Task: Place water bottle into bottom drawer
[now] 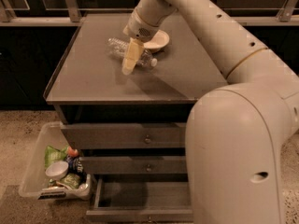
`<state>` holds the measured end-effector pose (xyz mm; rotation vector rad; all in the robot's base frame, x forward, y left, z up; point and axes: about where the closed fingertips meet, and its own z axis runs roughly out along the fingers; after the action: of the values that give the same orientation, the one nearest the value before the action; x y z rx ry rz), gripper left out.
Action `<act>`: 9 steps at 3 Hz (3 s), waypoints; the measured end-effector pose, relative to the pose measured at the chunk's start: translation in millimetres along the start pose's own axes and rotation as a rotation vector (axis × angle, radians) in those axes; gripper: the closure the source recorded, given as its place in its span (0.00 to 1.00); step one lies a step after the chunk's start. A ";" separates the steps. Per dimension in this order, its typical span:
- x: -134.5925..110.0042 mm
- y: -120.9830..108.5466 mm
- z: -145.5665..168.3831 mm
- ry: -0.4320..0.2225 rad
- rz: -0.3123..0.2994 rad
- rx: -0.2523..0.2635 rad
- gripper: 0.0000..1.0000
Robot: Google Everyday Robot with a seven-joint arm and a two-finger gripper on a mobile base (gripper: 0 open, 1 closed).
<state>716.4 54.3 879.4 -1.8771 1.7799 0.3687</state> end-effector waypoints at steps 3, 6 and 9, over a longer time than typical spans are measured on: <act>-14.1 -2.7 30.9 0.013 -0.038 -0.048 0.00; 18.7 -15.1 51.0 0.084 0.019 -0.074 0.00; 18.8 -15.2 51.3 0.084 0.020 -0.074 0.66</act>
Offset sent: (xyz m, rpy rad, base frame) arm 0.0041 0.0228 -0.0132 -0.0129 0.0155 0.0469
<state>741.1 66.2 829.8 -1.9540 1.8646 0.3726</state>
